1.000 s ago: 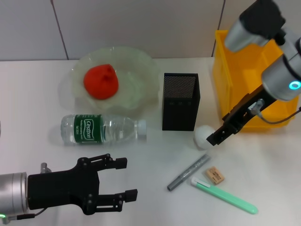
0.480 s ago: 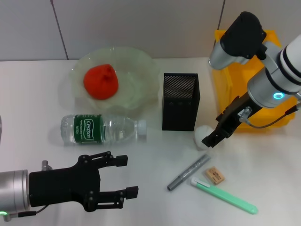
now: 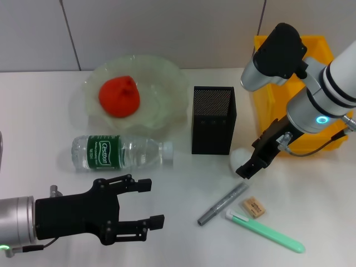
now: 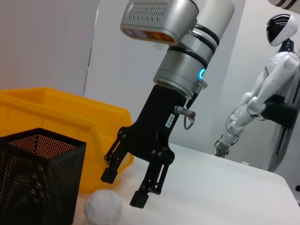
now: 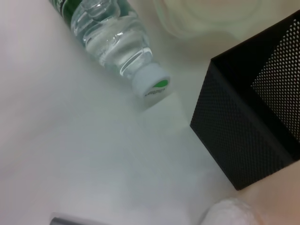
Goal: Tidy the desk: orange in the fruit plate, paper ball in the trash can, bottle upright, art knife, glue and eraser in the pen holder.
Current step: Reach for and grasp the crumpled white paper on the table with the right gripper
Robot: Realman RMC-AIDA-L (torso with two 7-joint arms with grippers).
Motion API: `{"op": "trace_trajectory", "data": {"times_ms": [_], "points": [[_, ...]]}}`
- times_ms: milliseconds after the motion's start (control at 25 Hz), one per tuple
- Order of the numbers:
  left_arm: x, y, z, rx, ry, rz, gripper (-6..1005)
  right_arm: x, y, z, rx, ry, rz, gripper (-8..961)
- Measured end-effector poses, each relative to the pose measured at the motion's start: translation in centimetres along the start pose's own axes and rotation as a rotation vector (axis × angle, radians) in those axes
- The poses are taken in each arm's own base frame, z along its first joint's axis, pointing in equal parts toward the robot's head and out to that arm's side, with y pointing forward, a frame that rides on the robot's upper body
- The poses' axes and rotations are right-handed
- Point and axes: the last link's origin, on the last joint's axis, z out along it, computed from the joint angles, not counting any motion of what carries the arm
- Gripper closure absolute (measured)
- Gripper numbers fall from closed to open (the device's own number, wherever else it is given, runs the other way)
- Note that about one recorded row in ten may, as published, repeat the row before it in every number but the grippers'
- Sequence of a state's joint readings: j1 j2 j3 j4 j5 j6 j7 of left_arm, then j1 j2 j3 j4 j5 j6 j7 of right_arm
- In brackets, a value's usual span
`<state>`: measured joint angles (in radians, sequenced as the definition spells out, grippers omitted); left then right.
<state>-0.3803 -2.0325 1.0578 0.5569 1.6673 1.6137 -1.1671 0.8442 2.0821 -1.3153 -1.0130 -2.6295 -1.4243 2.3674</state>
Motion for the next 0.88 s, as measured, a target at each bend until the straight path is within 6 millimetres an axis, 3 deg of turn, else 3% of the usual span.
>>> {"op": "trace_trajectory", "data": {"times_ms": [880], "points": [[0.1,0.0,0.0,-0.002,0.005,0.001,177,-0.3,1.2,0.6,-0.05,-0.005,-0.038,125]]}}
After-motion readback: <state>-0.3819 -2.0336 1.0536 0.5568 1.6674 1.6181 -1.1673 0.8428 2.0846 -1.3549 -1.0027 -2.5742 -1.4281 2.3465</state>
